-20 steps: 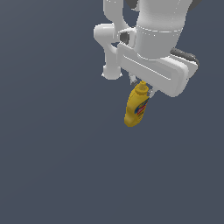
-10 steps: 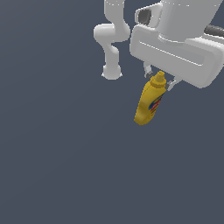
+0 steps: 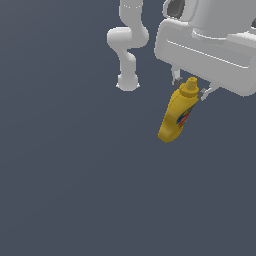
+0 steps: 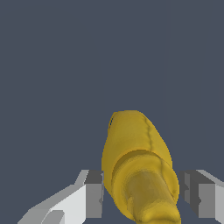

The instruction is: Pick up the object and move it to a goal position.

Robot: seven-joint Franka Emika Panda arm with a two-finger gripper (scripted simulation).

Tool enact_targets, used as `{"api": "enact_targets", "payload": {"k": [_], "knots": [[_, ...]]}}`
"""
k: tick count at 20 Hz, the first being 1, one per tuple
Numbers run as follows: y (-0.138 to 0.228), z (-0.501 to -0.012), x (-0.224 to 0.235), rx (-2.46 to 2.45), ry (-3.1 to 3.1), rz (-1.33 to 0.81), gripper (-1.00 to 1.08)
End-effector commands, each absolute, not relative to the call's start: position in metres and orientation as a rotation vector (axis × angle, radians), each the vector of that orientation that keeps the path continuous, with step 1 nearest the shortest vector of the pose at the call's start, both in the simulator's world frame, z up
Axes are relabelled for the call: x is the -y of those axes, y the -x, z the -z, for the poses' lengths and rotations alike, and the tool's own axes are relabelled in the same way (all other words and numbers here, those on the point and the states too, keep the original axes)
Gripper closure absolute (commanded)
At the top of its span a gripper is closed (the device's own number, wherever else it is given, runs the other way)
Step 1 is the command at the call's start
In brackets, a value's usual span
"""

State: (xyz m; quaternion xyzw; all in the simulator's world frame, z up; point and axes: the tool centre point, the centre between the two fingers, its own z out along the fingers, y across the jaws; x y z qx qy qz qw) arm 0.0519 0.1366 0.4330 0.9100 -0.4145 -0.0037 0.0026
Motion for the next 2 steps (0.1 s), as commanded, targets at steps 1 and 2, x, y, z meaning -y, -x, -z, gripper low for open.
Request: {"api": "enact_targets", "payload": {"k": [1, 2], "knots": [[-0.0528, -0.4392, -0.1371, 1.303, -2.859, 0.000, 1.08], [-0.0528, -0.4392, -0.1370, 1.303, -2.859, 0.000, 1.08]]}}
